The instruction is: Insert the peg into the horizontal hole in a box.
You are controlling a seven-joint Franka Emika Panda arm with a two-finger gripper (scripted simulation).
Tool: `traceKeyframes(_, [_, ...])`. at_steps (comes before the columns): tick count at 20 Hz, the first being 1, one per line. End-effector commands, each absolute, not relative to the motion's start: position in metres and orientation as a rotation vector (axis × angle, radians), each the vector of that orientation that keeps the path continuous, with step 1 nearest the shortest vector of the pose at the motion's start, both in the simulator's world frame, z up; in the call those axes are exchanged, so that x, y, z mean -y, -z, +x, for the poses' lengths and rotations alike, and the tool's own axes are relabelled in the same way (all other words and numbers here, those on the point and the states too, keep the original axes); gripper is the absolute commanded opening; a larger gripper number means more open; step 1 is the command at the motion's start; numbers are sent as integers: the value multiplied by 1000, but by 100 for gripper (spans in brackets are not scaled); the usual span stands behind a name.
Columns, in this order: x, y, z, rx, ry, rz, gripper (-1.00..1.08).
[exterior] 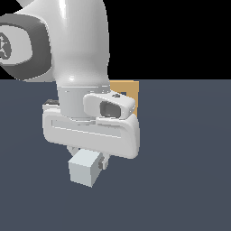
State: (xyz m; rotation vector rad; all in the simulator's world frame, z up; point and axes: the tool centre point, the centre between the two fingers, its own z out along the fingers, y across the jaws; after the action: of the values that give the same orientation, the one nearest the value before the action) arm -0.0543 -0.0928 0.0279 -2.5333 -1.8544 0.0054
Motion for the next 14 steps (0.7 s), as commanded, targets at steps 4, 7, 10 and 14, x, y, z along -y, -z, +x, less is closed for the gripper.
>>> traceKeyframes(4, [55,-48,-42,1890,0,-2511,-100])
traceKeyframes(7, [22,-63,-33,1917,-1,-2491,-100])
traceKeyframes(10, [-12,-80,-24,1946,-1,-2468,-100])
traceKeyframes(14, [-48,-97,-15,1975,-1,-2445,-100])
